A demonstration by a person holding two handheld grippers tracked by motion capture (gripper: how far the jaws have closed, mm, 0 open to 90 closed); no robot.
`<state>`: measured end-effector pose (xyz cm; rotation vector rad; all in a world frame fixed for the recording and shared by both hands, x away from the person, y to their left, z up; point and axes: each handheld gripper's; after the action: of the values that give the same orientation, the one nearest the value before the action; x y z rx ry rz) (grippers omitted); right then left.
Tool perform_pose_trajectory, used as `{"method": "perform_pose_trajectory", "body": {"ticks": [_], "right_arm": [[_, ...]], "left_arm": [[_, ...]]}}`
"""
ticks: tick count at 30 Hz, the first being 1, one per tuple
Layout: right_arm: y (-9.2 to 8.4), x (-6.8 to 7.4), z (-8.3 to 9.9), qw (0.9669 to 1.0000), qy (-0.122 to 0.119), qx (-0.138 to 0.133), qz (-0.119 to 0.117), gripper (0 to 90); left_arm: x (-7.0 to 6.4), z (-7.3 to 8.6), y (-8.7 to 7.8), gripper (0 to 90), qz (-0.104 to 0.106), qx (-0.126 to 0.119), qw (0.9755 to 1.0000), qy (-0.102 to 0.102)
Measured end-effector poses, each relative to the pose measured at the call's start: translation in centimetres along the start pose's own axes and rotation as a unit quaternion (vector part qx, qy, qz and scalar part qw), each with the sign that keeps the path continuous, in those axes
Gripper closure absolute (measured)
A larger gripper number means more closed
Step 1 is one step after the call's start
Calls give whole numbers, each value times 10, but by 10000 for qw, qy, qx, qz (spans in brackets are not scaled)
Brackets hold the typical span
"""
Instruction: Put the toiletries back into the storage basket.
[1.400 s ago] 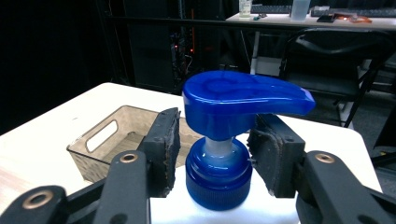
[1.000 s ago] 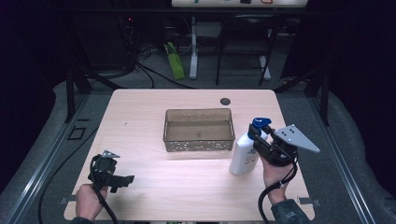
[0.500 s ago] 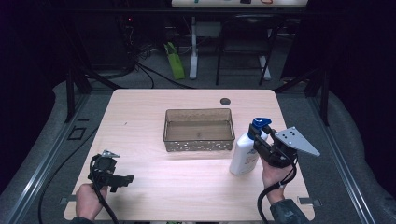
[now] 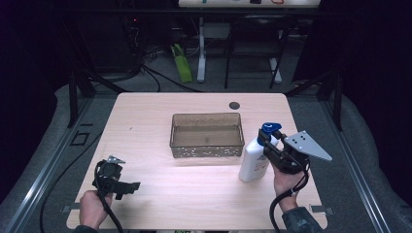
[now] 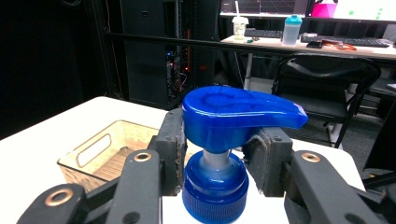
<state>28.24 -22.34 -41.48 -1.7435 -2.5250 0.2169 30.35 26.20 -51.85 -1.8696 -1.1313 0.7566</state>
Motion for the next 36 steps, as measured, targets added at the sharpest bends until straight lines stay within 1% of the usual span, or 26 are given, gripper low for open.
{"method": "perform_pose_trajectory", "body": {"ticks": [4,13,14,19,24,26,36], "right_arm": [[0,-2,-1,10000,76,34,12,600],[0,0,-4,10000,39,62,-13,599],[0,-1,-5,10000,26,54,-18,599],[0,-2,-8,10000,77,33,-39,599],[1,-2,-12,10000,54,22,-31,598],[2,-2,-13,10000,72,-1,-28,598],[6,0,-19,9999,59,-3,-94,598]], "left_arm": [[0,0,0,162,7,16,10000,20],[0,0,1,162,15,30,10000,-15],[0,0,1,162,21,29,10000,6],[-1,0,2,162,24,55,10000,14],[0,0,2,161,27,54,10000,-10],[0,0,2,162,24,60,10000,10],[1,0,2,162,32,56,10000,-9]]}}
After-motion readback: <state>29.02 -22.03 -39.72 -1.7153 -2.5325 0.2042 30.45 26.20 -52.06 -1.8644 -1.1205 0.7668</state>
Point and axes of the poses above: each handheld gripper's, and its own axes: y roughly forward along the jaws, z roughly out of its underside, x roughly to its left, and after that the axes turned 1 degree about -y, right-handed
